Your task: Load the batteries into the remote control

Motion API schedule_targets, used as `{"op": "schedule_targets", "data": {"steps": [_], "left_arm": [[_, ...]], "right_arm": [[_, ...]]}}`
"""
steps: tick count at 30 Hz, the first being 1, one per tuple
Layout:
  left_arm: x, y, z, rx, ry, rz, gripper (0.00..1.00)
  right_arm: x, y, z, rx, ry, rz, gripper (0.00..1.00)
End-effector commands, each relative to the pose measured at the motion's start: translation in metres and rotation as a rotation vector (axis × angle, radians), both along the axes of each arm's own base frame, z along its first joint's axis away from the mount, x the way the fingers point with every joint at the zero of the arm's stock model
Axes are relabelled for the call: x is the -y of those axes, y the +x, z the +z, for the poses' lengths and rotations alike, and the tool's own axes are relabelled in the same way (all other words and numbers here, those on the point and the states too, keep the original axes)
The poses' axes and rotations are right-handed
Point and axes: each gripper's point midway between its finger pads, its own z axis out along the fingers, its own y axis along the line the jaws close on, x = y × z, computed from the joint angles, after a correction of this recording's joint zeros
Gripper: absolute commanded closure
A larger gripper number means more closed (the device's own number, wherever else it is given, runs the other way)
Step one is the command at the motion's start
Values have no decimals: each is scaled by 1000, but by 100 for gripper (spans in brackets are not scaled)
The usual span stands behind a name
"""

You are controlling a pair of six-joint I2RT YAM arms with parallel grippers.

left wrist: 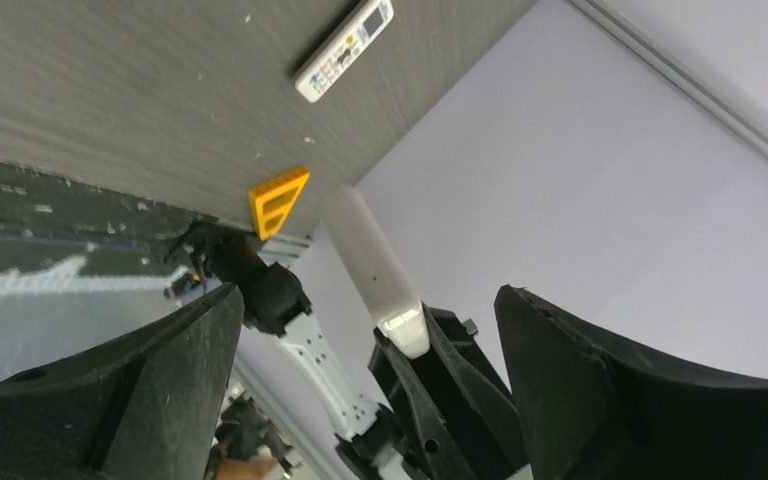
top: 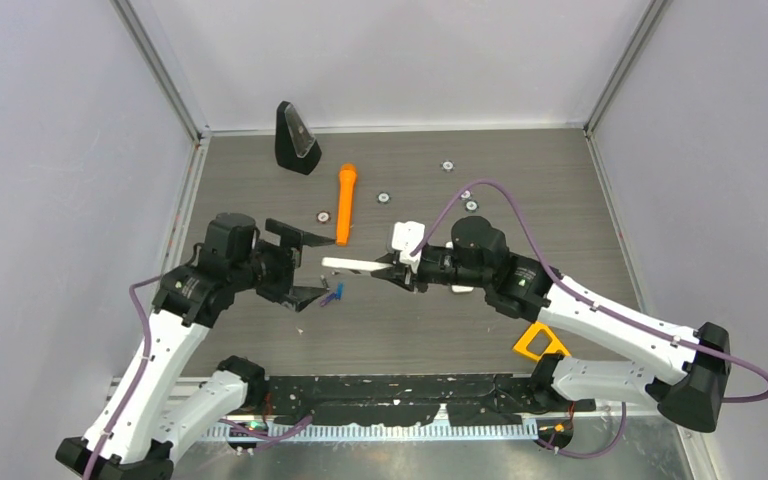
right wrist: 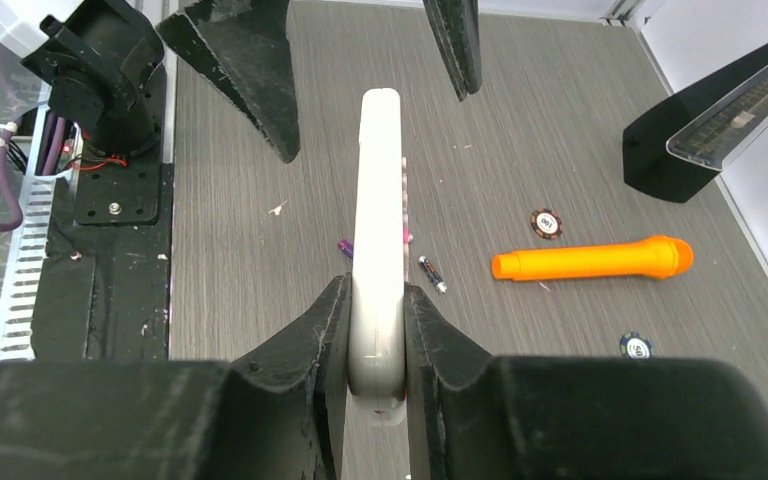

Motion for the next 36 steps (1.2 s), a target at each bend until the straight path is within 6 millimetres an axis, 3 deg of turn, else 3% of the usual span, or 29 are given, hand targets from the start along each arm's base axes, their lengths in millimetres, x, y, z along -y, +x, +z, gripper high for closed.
{"op": "schedule_targets", "data": {"steps": [1,4,8,10,11,14,21,27,32,36], "left_arm": [[-19,22,12,316,201,-44,0],[-25,42,15,559,338,-111,0],[-25,60,42,975,587,-304,2],[-19,51,64,1201,677,-453,3],[-7,38,76,1373,666,-572,3],[8,11,94,1668,673,-765,1],[43,-32,78,1835,371,-1083,5],[66,-44,70,1971,341,-1160,9],[78,-46,60,1935,271,-1236,23],[80,-57,45,1852,171,-1352,27]], "right_arm": [[5,1,21,-25,-10,-29,95],[7,-4,18,-69,-42,-20,95],[11,-16,10,-151,-103,12,95],[13,-22,8,-202,-124,32,95],[16,-25,4,-235,-143,33,95],[19,-35,6,-291,-162,70,95],[24,-48,29,-371,-139,134,95],[21,-56,37,-423,-141,190,95],[19,-56,40,-426,-147,197,95],[18,-55,40,-427,-159,202,95]]}}
